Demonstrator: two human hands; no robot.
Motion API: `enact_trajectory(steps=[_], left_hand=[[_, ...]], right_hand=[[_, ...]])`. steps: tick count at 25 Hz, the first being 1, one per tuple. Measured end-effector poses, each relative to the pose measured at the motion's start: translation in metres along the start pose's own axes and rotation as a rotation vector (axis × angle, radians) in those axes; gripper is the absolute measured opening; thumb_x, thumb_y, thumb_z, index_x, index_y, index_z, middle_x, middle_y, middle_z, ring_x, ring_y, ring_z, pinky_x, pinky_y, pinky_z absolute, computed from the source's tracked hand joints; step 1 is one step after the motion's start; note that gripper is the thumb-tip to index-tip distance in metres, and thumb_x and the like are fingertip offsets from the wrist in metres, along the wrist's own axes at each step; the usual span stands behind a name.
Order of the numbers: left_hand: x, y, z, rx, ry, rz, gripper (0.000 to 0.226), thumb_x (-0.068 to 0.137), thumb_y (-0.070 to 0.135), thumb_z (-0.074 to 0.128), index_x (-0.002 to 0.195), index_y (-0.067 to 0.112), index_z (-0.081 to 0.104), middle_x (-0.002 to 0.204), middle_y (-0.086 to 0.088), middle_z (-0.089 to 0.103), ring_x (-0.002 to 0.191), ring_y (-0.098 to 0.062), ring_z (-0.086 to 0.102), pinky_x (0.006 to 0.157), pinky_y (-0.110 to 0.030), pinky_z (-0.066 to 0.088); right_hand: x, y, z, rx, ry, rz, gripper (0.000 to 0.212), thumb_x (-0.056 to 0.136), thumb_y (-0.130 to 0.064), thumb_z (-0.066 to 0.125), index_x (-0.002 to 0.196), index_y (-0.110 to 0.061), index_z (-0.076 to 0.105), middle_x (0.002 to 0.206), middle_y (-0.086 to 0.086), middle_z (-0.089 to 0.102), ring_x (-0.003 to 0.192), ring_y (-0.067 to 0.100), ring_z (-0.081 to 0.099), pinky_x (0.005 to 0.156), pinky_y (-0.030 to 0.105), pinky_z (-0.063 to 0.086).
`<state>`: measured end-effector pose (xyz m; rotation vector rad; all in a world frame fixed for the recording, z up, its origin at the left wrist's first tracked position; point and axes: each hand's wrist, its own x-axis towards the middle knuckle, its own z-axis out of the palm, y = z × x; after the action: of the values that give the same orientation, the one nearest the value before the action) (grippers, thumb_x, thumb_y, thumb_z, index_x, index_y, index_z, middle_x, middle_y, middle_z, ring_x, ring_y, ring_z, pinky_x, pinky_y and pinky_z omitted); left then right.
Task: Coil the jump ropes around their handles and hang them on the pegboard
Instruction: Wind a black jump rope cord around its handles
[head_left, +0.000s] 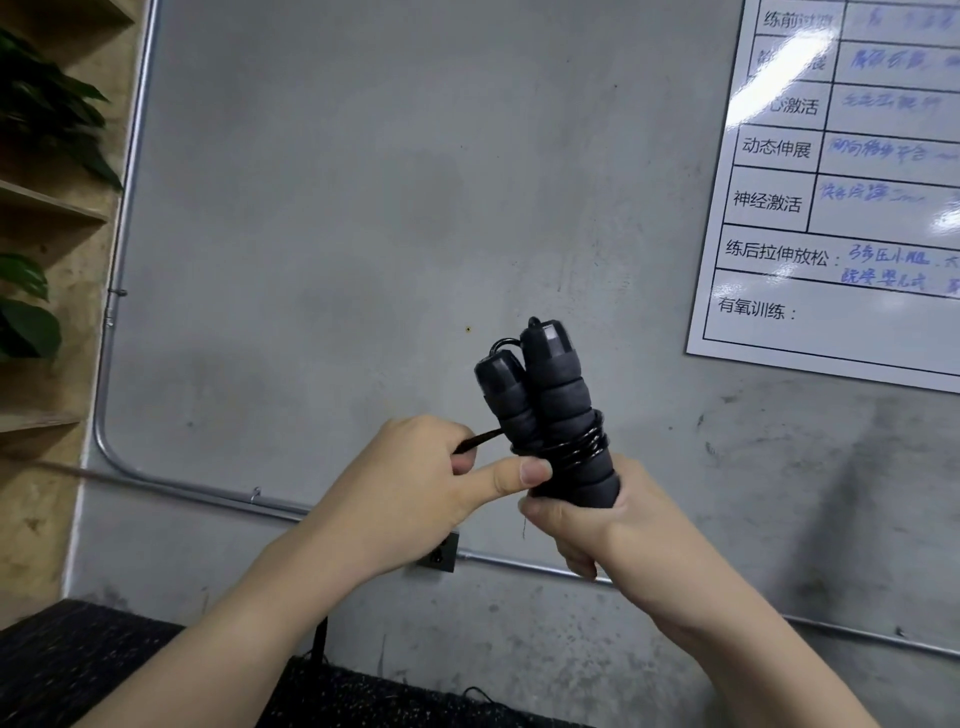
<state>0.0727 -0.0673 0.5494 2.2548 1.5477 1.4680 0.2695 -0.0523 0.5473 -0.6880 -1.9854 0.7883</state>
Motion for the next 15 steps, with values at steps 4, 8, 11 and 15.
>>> enact_trajectory(steps=[4, 8, 11, 15], left_hand=[[-0.004, 0.006, 0.005, 0.079, 0.04, 0.022, 0.071, 0.074, 0.088, 0.04, 0.063, 0.018, 0.033, 0.053, 0.009, 0.031, 0.05, -0.012, 0.028, 0.051, -0.031, 0.025], [-0.017, 0.022, 0.015, 0.075, 0.063, -0.031, 0.068, 0.072, 0.091, 0.038, 0.068, 0.023, 0.04, 0.058, 0.01, 0.04, 0.05, -0.009, 0.037, 0.053, -0.028, 0.032], [-0.018, 0.027, 0.016, 0.048, 0.047, -0.087, 0.078, 0.059, 0.096, 0.03, 0.066, 0.02, 0.044, 0.054, 0.01, 0.044, 0.049, -0.009, 0.042, 0.05, -0.026, 0.034], [-0.014, 0.026, 0.009, 0.04, 0.03, -0.105, 0.071, 0.07, 0.089, 0.04, 0.055, 0.02, 0.044, 0.043, 0.009, 0.044, 0.042, -0.009, 0.042, 0.044, -0.022, 0.032]], right_hand=[[0.008, 0.004, 0.005, -0.036, 0.135, 0.023, 0.033, 0.077, -0.029, 0.066, 0.079, -0.003, 0.045, 0.063, 0.004, 0.034, 0.063, 0.021, 0.029, 0.059, 0.042, 0.026], [0.015, 0.009, 0.013, -0.107, 0.163, -0.026, 0.018, 0.078, -0.015, 0.057, 0.064, -0.018, 0.046, 0.055, -0.007, 0.036, 0.054, 0.013, 0.028, 0.048, 0.023, 0.027], [0.022, 0.023, 0.03, -0.215, 0.249, -0.087, 0.017, 0.082, -0.012, 0.055, 0.069, -0.023, 0.054, 0.054, -0.01, 0.049, 0.051, 0.009, 0.039, 0.046, 0.023, 0.034], [0.023, 0.037, 0.056, -0.481, 0.389, -0.073, 0.009, 0.084, -0.029, 0.056, 0.078, -0.027, 0.049, 0.06, -0.003, 0.058, 0.057, 0.02, 0.054, 0.048, 0.035, 0.041]])
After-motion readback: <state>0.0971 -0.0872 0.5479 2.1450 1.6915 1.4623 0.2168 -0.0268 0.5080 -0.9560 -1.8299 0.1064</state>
